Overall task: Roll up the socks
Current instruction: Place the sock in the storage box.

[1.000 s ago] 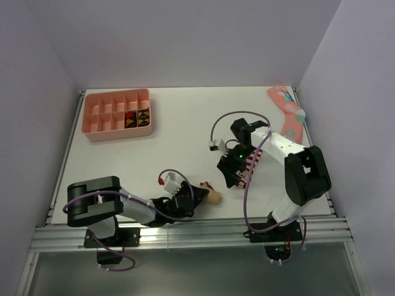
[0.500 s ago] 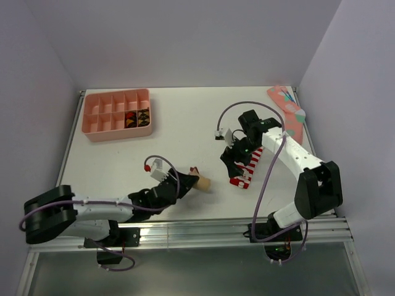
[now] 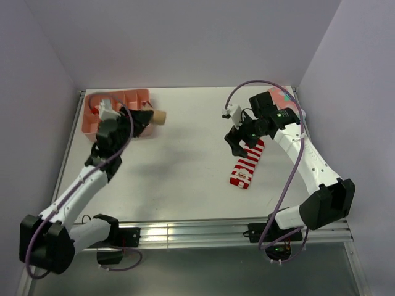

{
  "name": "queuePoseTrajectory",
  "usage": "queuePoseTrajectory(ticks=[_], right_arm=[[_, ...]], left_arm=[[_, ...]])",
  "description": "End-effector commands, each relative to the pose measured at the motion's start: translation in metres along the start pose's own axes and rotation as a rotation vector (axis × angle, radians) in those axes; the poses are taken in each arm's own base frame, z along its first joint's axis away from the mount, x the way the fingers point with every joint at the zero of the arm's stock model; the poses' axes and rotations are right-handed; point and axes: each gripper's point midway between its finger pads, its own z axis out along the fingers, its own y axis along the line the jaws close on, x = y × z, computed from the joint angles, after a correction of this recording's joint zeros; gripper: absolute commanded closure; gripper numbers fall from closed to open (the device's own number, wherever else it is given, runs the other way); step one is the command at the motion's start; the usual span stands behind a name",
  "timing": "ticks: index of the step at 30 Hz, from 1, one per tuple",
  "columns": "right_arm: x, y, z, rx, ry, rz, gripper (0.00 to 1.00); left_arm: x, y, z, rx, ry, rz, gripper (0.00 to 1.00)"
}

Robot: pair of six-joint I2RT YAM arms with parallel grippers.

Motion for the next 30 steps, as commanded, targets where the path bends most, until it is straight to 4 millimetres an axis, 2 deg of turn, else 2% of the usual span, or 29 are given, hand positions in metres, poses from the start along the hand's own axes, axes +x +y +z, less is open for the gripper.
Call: queuePoseTrajectory(ticks=[1, 2, 3, 4, 5, 6, 7, 8, 9, 10, 12, 13, 14, 15, 16, 19, 22, 24, 26, 27, 28, 30], right_arm=[[-0.004, -0.017, -0.017, 0.064, -0.005, -0.031, 0.03], [-0.003, -0.018, -0.016, 0.051, 0.006, -0.028, 0.03], [-0.001, -0.024, -0.018, 0.053, 0.008, -0.01, 0.03], [-0.002, -0.026, -0.019, 0.047, 0.006, -0.005, 0.03], [-0.002, -0.029, -0.019, 0.04, 0.01, 0.003, 0.03], [0.0, -0.034, -0.021, 0.047, 0.012, 0.018, 0.03], [0.003, -0.037, -0.021, 0.048, 0.021, 0.025, 0.03], [0.004, -0.038, -0.022, 0.051, 0.03, 0.032, 0.03], [0.004, -0.039, -0.022, 0.048, 0.035, 0.033, 0.03], [0.004, -0.04, -0.023, 0.05, 0.036, 0.034, 0.03], [0.007, -0.042, -0.023, 0.053, 0.062, 0.04, 0.03], [0.009, -0.043, -0.022, 0.053, 0.069, 0.047, 0.03], [0.01, -0.042, -0.023, 0.046, 0.074, 0.047, 0.03], [0.011, -0.043, -0.022, 0.049, 0.073, 0.051, 0.03], [0.013, -0.044, -0.022, 0.057, 0.075, 0.06, 0.03], [0.014, -0.043, -0.022, 0.056, 0.079, 0.079, 0.03], [0.015, -0.039, -0.023, 0.044, 0.079, 0.085, 0.03], [0.015, -0.038, -0.023, 0.039, 0.079, 0.093, 0.03], [0.013, -0.036, -0.022, 0.024, 0.075, 0.096, 0.03], [0.013, -0.036, -0.022, 0.024, 0.075, 0.099, 0.03], [0.013, -0.037, -0.021, 0.025, 0.076, 0.1, 0.03], [0.014, -0.038, -0.02, 0.024, 0.082, 0.102, 0.03]], left_arm=[[-0.049, -0.031, 0.023, 0.091, 0.068, 0.142, 1.0], [-0.055, -0.02, 0.038, 0.065, 0.089, 0.142, 1.0], [-0.072, -0.015, 0.042, 0.067, 0.105, 0.144, 1.0], [-0.095, -0.027, 0.047, 0.077, 0.089, 0.188, 1.0], [-0.098, -0.015, 0.061, 0.059, 0.121, 0.196, 1.0], [-0.106, -0.013, 0.066, 0.06, 0.136, 0.205, 1.0], [-0.129, -0.02, 0.066, 0.109, 0.142, 0.229, 1.0], [-0.133, -0.007, 0.079, 0.112, 0.173, 0.224, 1.0], [-0.157, -0.006, 0.082, 0.123, 0.146, 0.235, 1.0], [-0.154, 0.008, 0.089, 0.139, 0.205, 0.22, 1.0], [-0.176, 0.013, 0.09, 0.204, 0.194, 0.23, 1.0], [-0.176, 0.016, 0.089, 0.236, 0.227, 0.236, 1.0], [-0.175, 0.035, 0.095, 0.219, 0.256, 0.214, 1.0], [-0.185, 0.045, 0.095, 0.213, 0.256, 0.233, 1.0], [-0.178, 0.062, 0.098, 0.207, 0.31, 0.212, 1.0], [-0.179, 0.095, 0.102, 0.144, 0.365, 0.212, 1.0], [-0.187, 0.112, 0.095, 0.102, 0.378, 0.229, 1.0], [-0.204, 0.123, 0.094, 0.038, 0.353, 0.295, 1.0], [-0.198, 0.139, 0.092, -0.024, 0.402, 0.266, 0.99], [-0.209, 0.142, 0.095, -0.057, 0.388, 0.327, 1.0], [-0.202, 0.152, 0.093, -0.091, 0.419, 0.298, 1.0], [-0.206, 0.156, 0.094, -0.114, 0.427, 0.327, 1.0]])
